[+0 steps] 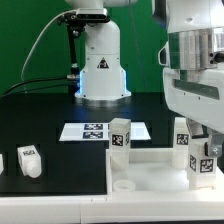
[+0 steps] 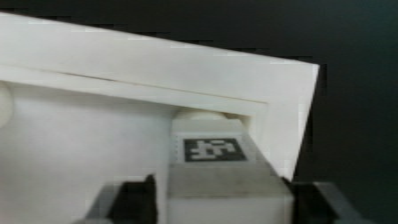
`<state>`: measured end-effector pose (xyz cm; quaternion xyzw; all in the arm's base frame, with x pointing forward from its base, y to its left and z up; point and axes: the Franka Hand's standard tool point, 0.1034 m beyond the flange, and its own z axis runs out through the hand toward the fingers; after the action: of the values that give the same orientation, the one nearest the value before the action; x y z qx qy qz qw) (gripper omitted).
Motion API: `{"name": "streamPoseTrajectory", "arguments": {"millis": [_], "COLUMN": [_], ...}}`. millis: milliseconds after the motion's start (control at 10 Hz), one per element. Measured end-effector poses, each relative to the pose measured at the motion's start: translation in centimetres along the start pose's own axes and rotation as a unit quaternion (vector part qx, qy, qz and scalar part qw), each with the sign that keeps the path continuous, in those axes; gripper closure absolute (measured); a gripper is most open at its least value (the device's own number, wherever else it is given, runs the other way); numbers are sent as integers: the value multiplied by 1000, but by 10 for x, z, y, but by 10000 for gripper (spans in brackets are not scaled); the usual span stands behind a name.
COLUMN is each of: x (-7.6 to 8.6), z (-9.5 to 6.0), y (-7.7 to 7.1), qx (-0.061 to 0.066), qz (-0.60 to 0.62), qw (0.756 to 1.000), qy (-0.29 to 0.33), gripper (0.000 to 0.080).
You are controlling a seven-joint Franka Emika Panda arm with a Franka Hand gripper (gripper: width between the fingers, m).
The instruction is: Assemble square table
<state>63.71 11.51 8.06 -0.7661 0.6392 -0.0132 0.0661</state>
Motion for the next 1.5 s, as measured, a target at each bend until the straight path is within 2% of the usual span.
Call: {"name": "streamPoseTrajectory", "arguments": {"millis": [100,200,300,400,600,800,900,1000,1200,1400,1500], "x": [0,2,0,-3,0,15,21,17,19,18,18], "z": [0,-1,-2,-2,-1,-1,-2,-1,-1,-1,-1], "y": [0,-1,-2,-2,-1,-5,-9,-11,-10,-10,-10], "qx": [0,1,3,3,0,9,6,8,10,12,14], "qz": [-25,-114,-225,-334,-408,-556,-662,-683,-649,-605,-574], "qw": [1000,993,974,943,913,831,749,730,759,795,818], "qy": [0,0,-1,-4,0,18,32,40,39,39,38], "gripper": [319,319,207,160,152,151,151,151,178,456,515]}}
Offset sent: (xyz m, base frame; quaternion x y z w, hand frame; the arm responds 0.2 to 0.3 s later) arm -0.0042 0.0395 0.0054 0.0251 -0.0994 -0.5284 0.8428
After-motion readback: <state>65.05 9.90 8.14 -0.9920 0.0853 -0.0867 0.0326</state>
